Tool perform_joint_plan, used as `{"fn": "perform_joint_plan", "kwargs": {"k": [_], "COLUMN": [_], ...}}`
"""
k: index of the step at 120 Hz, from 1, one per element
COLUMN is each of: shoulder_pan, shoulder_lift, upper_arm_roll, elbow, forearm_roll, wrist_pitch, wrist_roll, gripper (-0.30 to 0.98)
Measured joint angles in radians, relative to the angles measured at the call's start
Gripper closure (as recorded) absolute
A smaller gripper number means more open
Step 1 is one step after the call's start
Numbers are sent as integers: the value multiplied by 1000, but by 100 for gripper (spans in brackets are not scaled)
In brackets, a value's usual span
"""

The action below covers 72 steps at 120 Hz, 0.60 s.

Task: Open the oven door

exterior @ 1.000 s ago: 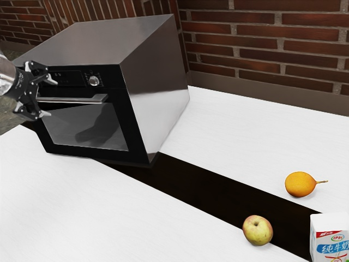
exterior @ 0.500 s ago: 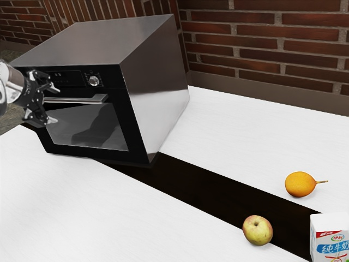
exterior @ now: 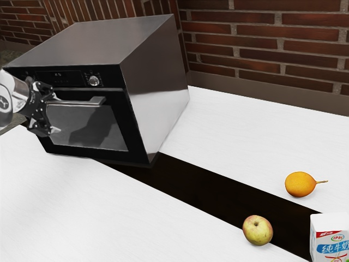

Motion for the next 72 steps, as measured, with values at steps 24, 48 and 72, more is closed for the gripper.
{"fn": "perform_joint_plan", "kwargs": {"k": [24, 48, 72], "shoulder_pan": [-1, 98, 107], "shoulder_lift": [-214, -595, -647], "upper_arm_roll": [-4, -124, -178], "elbow": [-245, -612, -534], "forearm_roll": [3, -10, 26], "wrist_pitch": [30, 97, 60], "wrist_roll": [-10, -19, -23], "gripper": [0, 0, 1]}}
